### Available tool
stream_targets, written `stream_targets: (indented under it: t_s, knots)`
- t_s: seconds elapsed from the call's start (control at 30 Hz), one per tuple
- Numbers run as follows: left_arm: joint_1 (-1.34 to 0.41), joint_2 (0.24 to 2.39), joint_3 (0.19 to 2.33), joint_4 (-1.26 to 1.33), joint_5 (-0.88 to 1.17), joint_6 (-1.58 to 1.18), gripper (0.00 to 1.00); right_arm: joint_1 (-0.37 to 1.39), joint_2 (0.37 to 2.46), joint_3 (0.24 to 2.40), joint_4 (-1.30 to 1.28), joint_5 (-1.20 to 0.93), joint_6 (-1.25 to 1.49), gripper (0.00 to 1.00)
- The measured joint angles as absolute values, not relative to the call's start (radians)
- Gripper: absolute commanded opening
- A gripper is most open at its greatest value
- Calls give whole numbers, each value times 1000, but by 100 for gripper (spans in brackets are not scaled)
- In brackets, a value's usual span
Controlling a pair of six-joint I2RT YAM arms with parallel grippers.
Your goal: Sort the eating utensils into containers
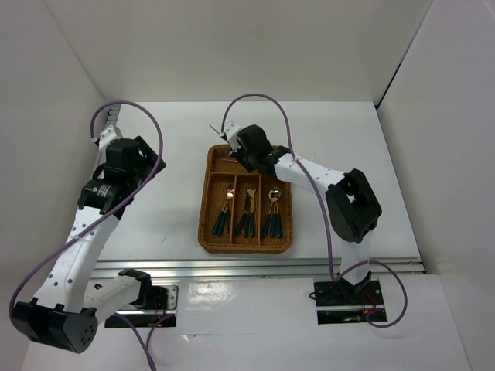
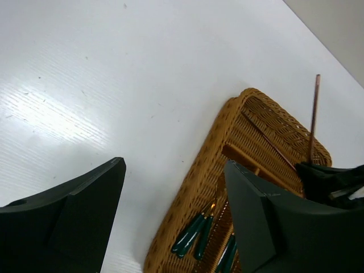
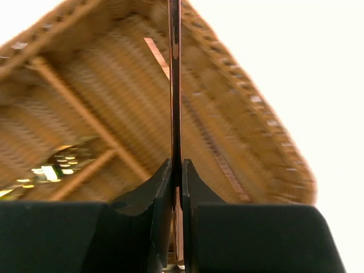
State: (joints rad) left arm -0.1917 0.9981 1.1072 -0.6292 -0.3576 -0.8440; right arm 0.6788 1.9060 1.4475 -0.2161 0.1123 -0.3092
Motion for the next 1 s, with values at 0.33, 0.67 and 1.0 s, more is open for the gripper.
stream_targets:
  t_s: [0.33,0.67,1.0]
  knots:
    - [-154,1065,1071,-607,-365,-814,93,690,1997,1493,-138,431,-627,3]
    - [-62,1085,1062,-566,-322,-785,93,688,2044,1456,-111,479,-787,1]
    - [-6,1103,1053,-552,-262,-784,93,680,2037,1460,-128,448,-839,4]
